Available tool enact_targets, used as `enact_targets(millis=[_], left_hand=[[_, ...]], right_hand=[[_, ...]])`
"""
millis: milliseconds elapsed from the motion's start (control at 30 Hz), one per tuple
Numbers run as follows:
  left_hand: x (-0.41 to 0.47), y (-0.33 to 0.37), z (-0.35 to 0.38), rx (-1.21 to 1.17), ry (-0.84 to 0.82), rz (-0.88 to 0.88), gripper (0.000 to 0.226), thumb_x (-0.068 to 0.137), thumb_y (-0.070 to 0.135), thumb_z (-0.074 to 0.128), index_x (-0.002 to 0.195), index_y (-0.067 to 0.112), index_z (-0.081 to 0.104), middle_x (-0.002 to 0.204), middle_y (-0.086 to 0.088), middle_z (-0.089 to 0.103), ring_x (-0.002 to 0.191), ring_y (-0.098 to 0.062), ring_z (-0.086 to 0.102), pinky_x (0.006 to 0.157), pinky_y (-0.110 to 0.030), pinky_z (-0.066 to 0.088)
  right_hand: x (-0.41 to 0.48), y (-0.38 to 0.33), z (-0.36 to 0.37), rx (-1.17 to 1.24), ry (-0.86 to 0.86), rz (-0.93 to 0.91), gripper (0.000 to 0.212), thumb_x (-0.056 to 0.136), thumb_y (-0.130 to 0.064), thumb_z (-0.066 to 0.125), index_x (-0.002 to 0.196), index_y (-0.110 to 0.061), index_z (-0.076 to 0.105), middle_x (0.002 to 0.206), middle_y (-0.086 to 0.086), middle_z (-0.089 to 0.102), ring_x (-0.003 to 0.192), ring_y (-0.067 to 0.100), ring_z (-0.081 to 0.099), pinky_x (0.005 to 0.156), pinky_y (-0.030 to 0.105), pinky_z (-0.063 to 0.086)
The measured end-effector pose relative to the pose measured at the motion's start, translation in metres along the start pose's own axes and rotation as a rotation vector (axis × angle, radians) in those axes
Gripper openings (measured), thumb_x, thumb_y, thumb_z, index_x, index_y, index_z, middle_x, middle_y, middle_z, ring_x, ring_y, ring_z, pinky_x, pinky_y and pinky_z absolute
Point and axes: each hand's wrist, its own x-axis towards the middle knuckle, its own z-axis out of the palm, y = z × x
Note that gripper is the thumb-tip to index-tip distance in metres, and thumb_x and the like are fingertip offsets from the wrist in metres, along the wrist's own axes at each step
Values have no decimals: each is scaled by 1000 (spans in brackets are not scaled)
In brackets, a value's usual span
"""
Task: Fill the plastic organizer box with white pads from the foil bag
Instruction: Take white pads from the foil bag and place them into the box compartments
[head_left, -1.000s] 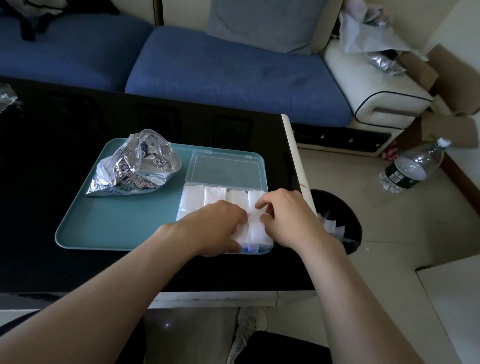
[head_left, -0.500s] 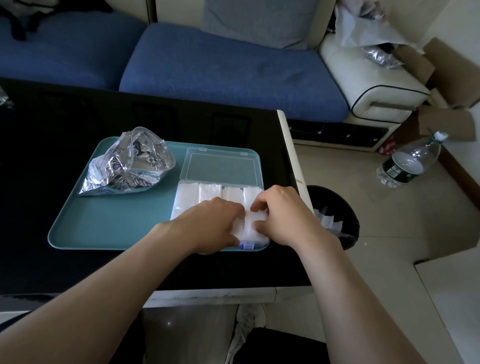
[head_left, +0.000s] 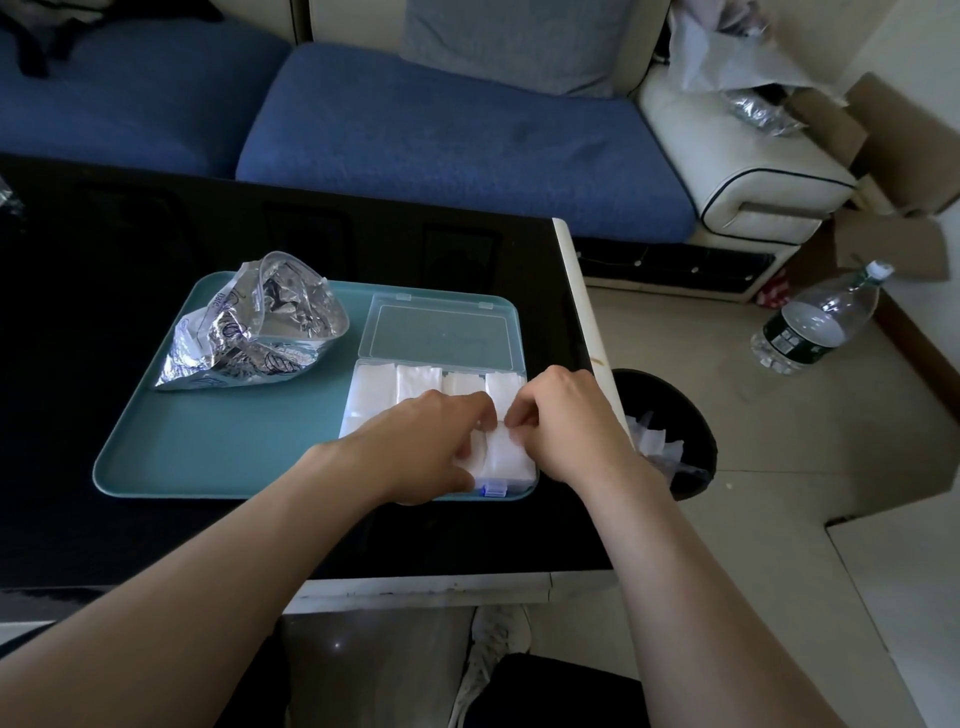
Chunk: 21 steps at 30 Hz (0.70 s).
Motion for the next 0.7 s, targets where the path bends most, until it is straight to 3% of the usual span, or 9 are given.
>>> enact_targets(millis=[133, 233, 333, 500, 633, 700], left_hand=[[-1, 2, 1, 87, -32, 45, 57, 93, 34, 70, 146, 36, 49, 119, 9, 65, 114, -20, 58, 98, -43, 51], [0, 2, 2, 132, -51, 58, 58, 96, 37, 65, 151, 35, 46, 128, 7, 63, 121, -21, 56, 103, -43, 48], [0, 3, 3, 161, -68, 61, 57, 99, 38, 61, 153, 34, 43, 134, 5, 59, 124, -22, 55, 105, -42, 46], [0, 5, 8, 188, -75, 61, 56, 100, 36, 57, 153, 33, 38, 133, 1, 58, 125, -26, 55, 104, -44, 46], [1, 7, 9, 193, -90, 53, 58, 100, 35, 56, 156, 35, 39, 141, 0, 57, 130, -26, 54, 107, -43, 46], [1, 9, 11, 183, -93, 34, 55, 99, 38, 54, 153, 35, 43, 148, 2, 56, 133, -26, 54, 107, -46, 47]], right_hand=[[0, -2, 6, -40, 27, 57, 14, 86, -12, 78, 85, -25, 82, 89, -7, 71, 88, 17, 65, 75, 34, 58], [2, 2, 8, 110, 104, 165, 4, 83, -19, 81, 84, -23, 78, 85, -3, 71, 81, 15, 67, 69, 29, 57], [2, 4, 5, 146, 89, 233, 12, 83, -21, 84, 81, -19, 73, 76, -2, 70, 72, 13, 67, 64, 27, 55], [5, -1, 5, 59, 6, 312, 15, 87, -11, 77, 99, -17, 71, 89, 0, 61, 73, 17, 59, 65, 25, 47], [5, -1, 9, 85, 48, 389, 14, 79, -16, 82, 83, -18, 69, 78, -2, 61, 64, 16, 58, 50, 22, 39], [5, 0, 10, 119, 30, 336, 15, 81, -15, 81, 78, -20, 68, 79, -4, 65, 67, 13, 60, 53, 23, 47]])
